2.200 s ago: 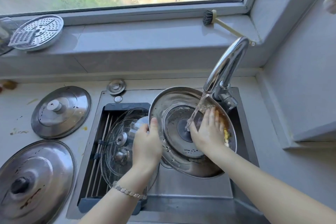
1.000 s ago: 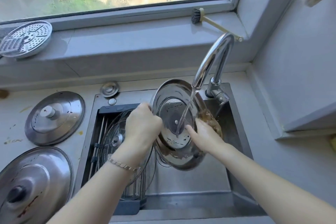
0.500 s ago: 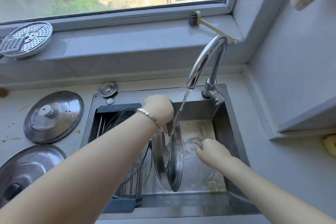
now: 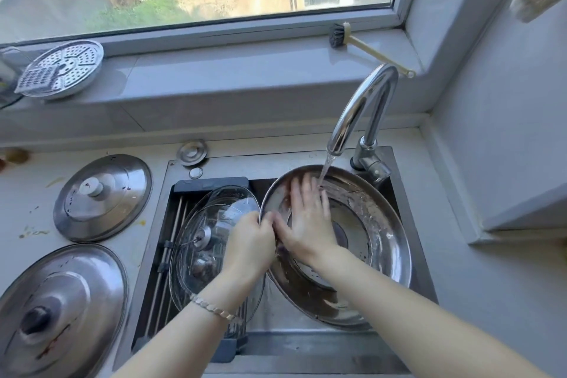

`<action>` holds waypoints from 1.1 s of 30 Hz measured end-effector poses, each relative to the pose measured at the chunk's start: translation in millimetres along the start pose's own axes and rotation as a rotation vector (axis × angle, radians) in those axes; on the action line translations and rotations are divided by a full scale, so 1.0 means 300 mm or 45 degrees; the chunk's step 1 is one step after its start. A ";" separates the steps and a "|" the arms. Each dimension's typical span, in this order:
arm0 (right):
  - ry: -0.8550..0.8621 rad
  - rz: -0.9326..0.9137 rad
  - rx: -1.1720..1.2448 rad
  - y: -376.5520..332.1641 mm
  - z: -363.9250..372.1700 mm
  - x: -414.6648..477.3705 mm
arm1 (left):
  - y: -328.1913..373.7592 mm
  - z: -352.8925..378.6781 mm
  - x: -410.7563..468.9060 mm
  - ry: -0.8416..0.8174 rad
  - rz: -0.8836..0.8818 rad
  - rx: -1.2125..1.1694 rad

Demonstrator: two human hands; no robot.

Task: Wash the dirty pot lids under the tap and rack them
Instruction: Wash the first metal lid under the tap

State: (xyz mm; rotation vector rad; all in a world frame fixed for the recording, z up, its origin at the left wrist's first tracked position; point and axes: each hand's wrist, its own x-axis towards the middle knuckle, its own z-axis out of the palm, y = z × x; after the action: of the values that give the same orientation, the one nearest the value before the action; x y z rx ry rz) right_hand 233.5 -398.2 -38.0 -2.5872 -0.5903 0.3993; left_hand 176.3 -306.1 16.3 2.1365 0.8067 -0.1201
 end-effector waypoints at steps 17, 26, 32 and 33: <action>0.078 -0.040 -0.007 0.092 -0.041 0.024 | 0.025 -0.015 -0.038 0.146 0.093 -0.196; 0.116 0.498 0.075 0.112 -0.025 0.019 | 0.032 -0.003 -0.069 0.269 0.035 -0.327; 0.146 -0.325 0.149 -0.042 -0.046 0.032 | 0.037 0.016 -0.066 0.341 0.118 -0.441; 0.101 -0.479 0.134 -0.054 -0.049 0.014 | 0.035 0.011 -0.053 0.374 0.125 -0.484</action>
State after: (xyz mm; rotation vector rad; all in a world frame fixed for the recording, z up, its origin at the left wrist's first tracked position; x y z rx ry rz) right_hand 237.1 -388.5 -18.4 -2.3122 -0.9758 0.1952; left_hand 170.5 -321.1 26.6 1.8467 0.8144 0.3787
